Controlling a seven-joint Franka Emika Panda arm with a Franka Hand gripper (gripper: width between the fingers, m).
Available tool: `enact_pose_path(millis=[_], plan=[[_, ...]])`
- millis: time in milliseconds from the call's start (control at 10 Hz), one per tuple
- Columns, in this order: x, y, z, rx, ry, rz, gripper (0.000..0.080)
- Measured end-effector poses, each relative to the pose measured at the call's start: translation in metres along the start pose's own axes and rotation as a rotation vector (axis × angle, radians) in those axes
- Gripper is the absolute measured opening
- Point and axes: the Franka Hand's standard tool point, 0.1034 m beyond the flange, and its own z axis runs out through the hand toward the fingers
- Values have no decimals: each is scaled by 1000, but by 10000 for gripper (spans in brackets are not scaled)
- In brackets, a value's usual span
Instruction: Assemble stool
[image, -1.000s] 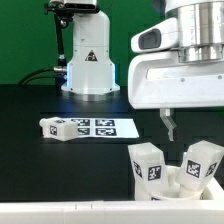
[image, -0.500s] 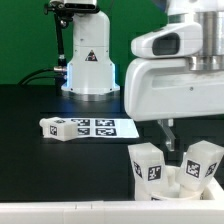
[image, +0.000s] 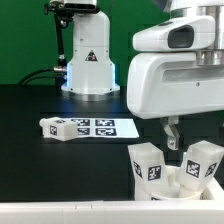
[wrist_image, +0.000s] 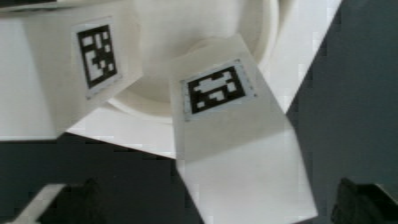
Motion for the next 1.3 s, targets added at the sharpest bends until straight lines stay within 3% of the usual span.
enact_pose_path(millis=[100,300,500,700,800,1100,1300], plan=[[5,-3,5,-10,-30,-34,649],[-1,-8,26,-10,-58,-10,649],[-3,-8,29,-12,-64,44,649],[-4,-7,30,-15,-64,104,388],[-4,-6,30,-18,-64,187,333],[-4,-5,30,-26,-62,429,333],[-6,-3,30,-28,-63,889,333]])
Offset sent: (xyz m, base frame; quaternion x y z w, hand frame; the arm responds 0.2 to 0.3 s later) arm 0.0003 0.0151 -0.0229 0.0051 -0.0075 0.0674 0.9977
